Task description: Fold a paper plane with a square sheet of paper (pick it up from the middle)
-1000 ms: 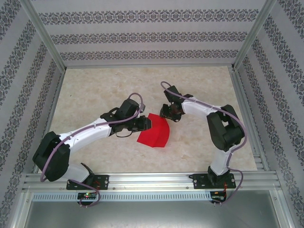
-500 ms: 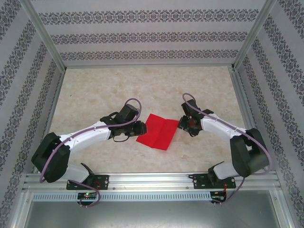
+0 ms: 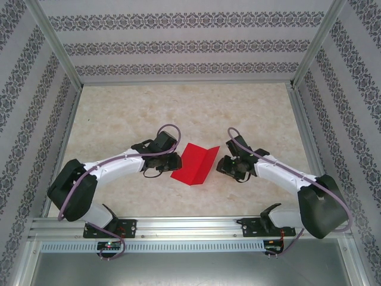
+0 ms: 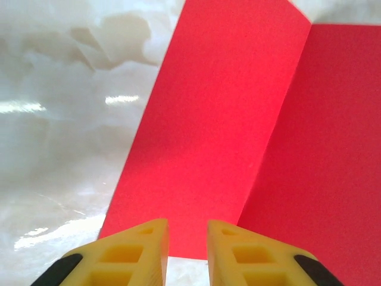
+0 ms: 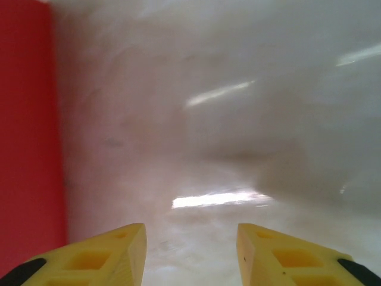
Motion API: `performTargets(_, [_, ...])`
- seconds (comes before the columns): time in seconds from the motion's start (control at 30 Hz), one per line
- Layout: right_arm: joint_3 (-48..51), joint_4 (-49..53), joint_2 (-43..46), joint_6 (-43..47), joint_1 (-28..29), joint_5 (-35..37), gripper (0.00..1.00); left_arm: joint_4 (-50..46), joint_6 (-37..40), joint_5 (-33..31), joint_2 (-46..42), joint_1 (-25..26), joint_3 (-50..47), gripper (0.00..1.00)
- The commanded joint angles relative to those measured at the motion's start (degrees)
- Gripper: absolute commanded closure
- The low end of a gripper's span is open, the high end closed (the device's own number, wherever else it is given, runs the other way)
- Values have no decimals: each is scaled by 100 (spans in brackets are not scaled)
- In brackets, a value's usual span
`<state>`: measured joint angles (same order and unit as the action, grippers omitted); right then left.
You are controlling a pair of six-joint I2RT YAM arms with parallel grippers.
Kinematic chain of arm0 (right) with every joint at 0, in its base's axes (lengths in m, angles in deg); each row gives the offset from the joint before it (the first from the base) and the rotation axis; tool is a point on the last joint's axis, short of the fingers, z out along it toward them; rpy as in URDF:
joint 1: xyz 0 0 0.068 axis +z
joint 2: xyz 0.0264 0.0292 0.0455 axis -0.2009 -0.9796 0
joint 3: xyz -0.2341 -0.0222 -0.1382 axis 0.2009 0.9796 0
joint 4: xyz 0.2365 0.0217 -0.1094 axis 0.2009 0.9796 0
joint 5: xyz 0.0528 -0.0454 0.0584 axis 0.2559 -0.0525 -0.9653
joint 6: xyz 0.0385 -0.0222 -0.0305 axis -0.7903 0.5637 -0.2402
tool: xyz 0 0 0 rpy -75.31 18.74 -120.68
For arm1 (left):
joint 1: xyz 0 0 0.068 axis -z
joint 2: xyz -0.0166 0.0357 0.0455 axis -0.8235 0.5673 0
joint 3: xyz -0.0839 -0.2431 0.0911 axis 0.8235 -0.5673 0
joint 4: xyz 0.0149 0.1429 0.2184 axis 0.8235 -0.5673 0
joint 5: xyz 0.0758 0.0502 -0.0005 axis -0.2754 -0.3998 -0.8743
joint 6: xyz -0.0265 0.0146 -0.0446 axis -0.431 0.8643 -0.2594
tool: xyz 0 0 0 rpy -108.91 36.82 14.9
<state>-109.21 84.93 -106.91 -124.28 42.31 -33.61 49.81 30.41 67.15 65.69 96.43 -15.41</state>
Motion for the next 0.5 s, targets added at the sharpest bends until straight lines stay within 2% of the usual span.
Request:
performTargets(0.0, [-470, -909, -379, 272, 307, -745, 57, -451, 206, -332, -384, -21, 315, 76])
performTargets(0.27, [-1273, -1783, -1659, 385, 554, -1028, 68, -578, 102, -350, -1062, -21, 275, 78])
performTargets(0.47, [-1291, -2228, -2120, 438, 519, -1205, 79, -138, 12, 198, -962, -21, 177, 83])
